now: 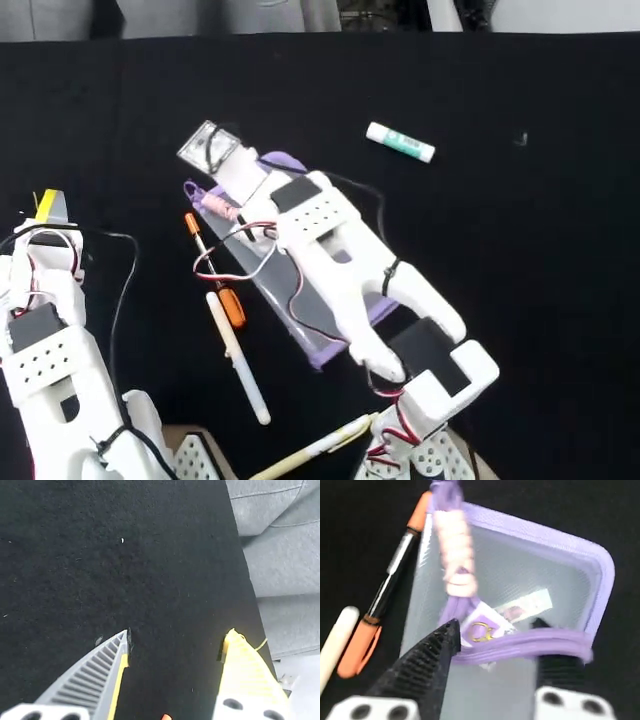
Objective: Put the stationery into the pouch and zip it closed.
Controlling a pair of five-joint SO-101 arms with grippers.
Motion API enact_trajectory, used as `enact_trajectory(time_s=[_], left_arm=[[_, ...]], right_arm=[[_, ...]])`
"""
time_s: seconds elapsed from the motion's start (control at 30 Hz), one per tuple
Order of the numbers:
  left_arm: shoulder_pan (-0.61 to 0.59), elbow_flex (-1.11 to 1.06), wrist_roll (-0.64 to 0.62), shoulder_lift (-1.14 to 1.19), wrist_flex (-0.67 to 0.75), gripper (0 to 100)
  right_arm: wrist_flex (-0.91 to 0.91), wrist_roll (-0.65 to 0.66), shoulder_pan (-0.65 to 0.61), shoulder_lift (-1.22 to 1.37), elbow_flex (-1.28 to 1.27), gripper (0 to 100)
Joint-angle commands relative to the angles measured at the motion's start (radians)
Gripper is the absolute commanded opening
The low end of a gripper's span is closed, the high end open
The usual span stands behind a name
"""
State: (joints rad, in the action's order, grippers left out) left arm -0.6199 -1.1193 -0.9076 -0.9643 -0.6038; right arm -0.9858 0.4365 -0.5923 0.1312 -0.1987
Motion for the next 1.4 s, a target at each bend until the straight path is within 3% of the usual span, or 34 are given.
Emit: enact_trajectory(time_s=[0.0, 0.43, 0.63, 0.83, 1.1, 1.37], left_arm=[[-0.005, 0.004, -0.003, -0.003, 0.018, 30], [-0.005, -0.002, -0.003, -0.005, 0.025, 30], [-0.002, -0.062, -0.003, -0.011, 0.132, 30], [0.001, -0.070, -0.003, -0.011, 0.143, 30], [0.001, -0.070, -0.003, -0.011, 0.144, 30], [0.001, -0.070, -0.003, -0.011, 0.144, 30]], right_arm=[[-0.087, 0.055, -0.040, -0.071, 0.097, 32.8], [-0.269, 0.054, -0.051, -0.232, 0.130, 32.9], [-0.292, 0.061, -0.051, -0.217, 0.070, 32.9], [-0.313, 0.063, -0.052, -0.193, 0.065, 32.9], [-0.393, 0.060, -0.212, -0.191, 0.116, 32.9], [-0.474, 0.061, -0.235, -0.191, 0.229, 32.9]])
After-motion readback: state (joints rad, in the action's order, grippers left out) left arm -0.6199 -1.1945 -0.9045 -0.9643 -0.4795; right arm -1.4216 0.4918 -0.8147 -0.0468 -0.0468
